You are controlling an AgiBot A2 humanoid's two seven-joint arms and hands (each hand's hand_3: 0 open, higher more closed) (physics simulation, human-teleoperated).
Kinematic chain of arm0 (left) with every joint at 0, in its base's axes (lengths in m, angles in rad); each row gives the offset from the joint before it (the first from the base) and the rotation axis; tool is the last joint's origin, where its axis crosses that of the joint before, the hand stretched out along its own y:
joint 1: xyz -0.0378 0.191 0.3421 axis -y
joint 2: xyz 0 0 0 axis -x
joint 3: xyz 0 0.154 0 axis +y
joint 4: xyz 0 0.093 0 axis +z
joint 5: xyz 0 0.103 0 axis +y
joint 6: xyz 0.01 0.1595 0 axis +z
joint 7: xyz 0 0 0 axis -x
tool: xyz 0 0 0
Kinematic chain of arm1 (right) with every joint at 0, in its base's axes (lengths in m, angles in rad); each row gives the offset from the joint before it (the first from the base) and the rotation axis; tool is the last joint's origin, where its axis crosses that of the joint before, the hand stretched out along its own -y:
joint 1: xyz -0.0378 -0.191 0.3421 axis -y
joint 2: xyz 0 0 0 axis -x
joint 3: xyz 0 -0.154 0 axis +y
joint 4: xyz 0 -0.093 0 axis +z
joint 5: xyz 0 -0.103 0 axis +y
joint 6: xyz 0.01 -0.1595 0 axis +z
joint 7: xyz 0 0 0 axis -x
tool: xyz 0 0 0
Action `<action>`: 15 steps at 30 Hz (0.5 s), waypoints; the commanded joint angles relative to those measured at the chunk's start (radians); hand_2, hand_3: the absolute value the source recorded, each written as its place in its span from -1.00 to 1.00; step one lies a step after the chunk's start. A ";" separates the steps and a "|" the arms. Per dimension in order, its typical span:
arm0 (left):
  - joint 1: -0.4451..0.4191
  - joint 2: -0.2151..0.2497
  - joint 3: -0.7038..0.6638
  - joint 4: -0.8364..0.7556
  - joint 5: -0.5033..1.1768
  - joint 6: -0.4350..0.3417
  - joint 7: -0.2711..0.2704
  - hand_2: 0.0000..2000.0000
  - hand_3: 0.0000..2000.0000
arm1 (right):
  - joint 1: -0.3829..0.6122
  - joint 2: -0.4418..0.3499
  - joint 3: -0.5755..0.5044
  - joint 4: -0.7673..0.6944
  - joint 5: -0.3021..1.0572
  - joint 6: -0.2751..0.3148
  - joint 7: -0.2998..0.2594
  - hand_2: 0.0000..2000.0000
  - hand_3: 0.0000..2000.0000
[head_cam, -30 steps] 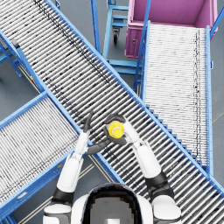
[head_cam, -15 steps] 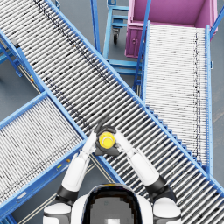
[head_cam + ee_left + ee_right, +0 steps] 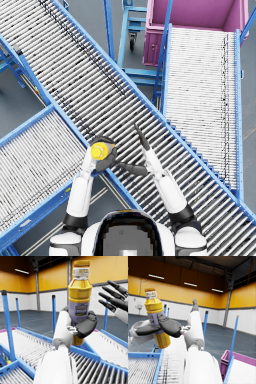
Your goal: Pick up the oil and place it on the left assembly line, put the cola on the right, and keep Sprite still
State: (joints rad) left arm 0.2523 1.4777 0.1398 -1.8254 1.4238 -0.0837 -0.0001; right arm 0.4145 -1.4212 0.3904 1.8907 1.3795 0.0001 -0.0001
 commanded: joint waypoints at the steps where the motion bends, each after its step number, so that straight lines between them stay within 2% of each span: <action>1: 0.008 -0.001 -0.230 0.079 0.000 0.001 0.000 1.00 1.00 | -0.007 0.003 -0.080 0.013 0.000 0.000 0.000 -1.00 -1.00; 9: -0.065 0.023 -0.531 0.243 0.000 0.008 0.001 1.00 1.00 | -0.004 -0.019 -0.067 -0.073 0.000 0.000 0.000 -1.00 -1.00; 15: -0.087 0.029 -0.672 0.319 -0.001 0.013 0.001 1.00 1.00 | 0.015 -0.047 -0.029 -0.097 0.000 0.000 0.000 -1.00 -1.00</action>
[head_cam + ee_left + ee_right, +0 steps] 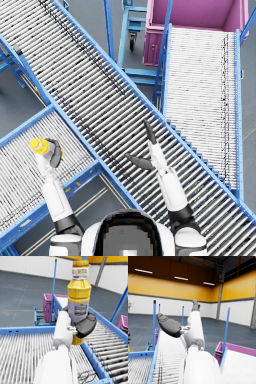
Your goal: Pick up the oil and place it on the left assembly line, put the cola on the right, and keep Sprite still
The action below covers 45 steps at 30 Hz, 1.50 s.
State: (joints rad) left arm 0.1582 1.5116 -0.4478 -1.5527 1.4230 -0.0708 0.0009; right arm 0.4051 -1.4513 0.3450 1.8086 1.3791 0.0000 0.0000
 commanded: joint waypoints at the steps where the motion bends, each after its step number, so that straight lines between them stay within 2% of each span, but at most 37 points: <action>1: 0.012 -0.009 -0.110 0.064 0.000 -0.003 0.000 1.00 1.00 | 0.022 -0.018 0.019 -0.011 0.000 0.000 0.000 -1.00 -1.00; 2: 0.022 -0.023 -0.138 0.101 0.000 -0.007 0.000 -0.36 0.67 | 0.021 -0.020 0.018 -0.011 0.000 0.000 0.000 -1.00 -1.00; 3: 0.030 -0.032 -0.172 0.129 0.000 0.015 0.000 -1.00 0.35 | 0.029 -0.028 0.016 -0.015 0.000 0.000 0.000 -1.00 -1.00; 7: 0.071 -0.085 -0.286 0.168 0.000 0.056 -0.001 -1.00 -0.96 | 0.037 -0.043 0.029 -0.039 0.000 0.000 0.000 -1.00 -1.00; 8: 0.080 -0.098 -0.312 0.151 0.000 0.060 -0.001 -1.00 -1.00 | 0.036 -0.045 0.028 -0.039 0.000 0.000 0.000 -1.00 -1.00; 10: 0.111 -0.143 -0.367 0.151 -0.001 0.063 -0.001 -1.00 -1.00 | 0.032 -0.046 0.030 -0.042 0.000 0.000 0.000 -1.00 -1.00; 12: 0.128 -0.171 -0.357 0.066 -0.001 0.067 -0.001 -1.00 -1.00 | 0.038 -0.054 0.007 -0.049 0.000 0.000 0.000 -1.00 -1.00; 17: 0.097 -0.136 -0.157 -0.102 -0.001 0.070 -0.001 -1.00 -1.00 | 0.080 -0.080 -0.128 -0.050 0.000 0.000 0.000 -1.00 -1.00; 24: 0.140 -0.169 0.139 -0.168 0.000 0.071 -0.001 -1.00 -1.00 | 0.090 -0.081 -0.317 -0.057 -0.001 0.000 0.000 -1.00 -1.00; 30: 0.208 -0.191 0.296 -0.204 0.000 0.071 -0.001 -1.00 -1.00 | 0.103 -0.080 -0.391 -0.051 -0.001 0.000 0.000 -1.00 -1.00; 34: 0.261 -0.184 0.377 -0.215 0.000 0.071 -0.001 -1.00 -1.00 | 0.089 -0.081 -0.420 -0.029 -0.001 0.000 0.000 -1.00 -1.00; 35: 0.261 -0.182 0.387 -0.218 0.000 0.071 -0.001 -1.00 -1.00 | 0.081 -0.082 -0.398 -0.041 -0.001 0.000 0.000 -1.00 -1.00; 36: 0.227 -0.180 0.343 -0.206 0.000 0.071 -0.001 -1.00 -1.00 | 0.080 -0.082 -0.405 -0.038 -0.001 0.000 0.000 -1.00 -1.00; 45: 0.197 -0.206 0.417 -0.213 -0.099 0.095 0.023 -1.00 -1.00 | 0.024 -0.005 -0.344 -0.034 -0.090 0.023 -0.024 -1.00 -1.00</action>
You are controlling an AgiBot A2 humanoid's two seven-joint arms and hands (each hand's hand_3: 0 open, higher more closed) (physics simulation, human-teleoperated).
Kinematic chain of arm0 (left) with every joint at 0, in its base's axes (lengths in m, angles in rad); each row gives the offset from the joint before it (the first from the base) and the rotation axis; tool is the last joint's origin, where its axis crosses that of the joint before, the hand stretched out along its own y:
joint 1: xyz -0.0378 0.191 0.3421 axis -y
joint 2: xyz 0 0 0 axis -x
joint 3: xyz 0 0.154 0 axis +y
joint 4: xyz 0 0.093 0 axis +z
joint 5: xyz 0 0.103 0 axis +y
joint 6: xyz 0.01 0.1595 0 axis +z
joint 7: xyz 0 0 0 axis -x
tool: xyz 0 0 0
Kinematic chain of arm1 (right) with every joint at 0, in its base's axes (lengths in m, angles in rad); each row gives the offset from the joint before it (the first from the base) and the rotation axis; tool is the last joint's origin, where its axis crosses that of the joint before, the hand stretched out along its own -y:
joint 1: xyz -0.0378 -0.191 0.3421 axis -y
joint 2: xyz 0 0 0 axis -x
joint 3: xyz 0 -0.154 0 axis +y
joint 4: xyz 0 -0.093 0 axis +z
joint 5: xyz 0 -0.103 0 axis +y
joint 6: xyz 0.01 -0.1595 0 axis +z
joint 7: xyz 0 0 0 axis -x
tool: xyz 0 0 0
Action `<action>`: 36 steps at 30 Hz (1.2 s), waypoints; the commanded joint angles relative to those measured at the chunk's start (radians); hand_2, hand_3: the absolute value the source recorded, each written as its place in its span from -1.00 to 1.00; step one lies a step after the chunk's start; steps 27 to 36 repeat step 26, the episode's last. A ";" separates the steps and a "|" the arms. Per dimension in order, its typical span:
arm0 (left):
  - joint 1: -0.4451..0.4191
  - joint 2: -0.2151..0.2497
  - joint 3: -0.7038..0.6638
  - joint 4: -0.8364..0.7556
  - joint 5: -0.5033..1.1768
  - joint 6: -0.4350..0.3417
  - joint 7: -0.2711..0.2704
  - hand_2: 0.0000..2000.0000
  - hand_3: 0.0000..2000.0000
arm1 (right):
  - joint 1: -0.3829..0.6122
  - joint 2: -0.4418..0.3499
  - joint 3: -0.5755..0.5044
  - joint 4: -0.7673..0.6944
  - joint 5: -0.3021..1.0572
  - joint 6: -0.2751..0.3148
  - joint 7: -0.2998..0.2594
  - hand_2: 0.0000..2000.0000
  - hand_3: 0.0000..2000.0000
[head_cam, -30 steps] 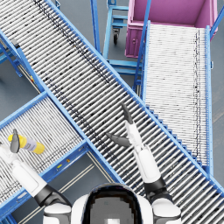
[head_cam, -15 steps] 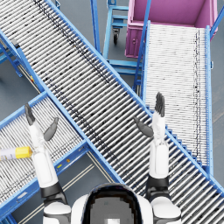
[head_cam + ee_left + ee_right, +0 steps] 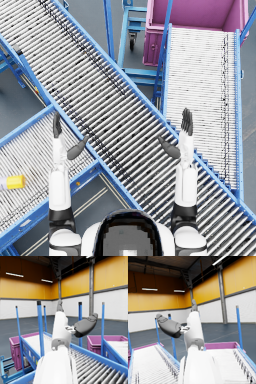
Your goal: Pick up the oil and place it on the left assembly line, put the cola on the right, and keep Sprite still
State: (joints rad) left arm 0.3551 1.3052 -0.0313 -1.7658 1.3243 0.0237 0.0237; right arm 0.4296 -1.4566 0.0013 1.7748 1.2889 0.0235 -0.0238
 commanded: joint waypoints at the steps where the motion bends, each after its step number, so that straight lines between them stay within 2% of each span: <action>1: -0.004 -0.005 0.012 -0.002 -0.017 0.004 0.004 -1.00 -1.00 | -0.007 0.013 0.010 0.001 -0.015 0.004 -0.004 -1.00 -1.00; 16: -0.060 -0.090 0.212 -0.028 -0.295 0.070 0.070 -1.00 -1.00 | -0.128 0.228 0.182 0.019 -0.263 0.069 -0.070 -1.00 -1.00; 36: -0.066 -0.098 0.233 -0.030 -0.323 0.077 0.077 -1.00 -1.00 | -0.140 0.249 0.200 0.021 -0.288 0.076 -0.077 -1.00 -1.00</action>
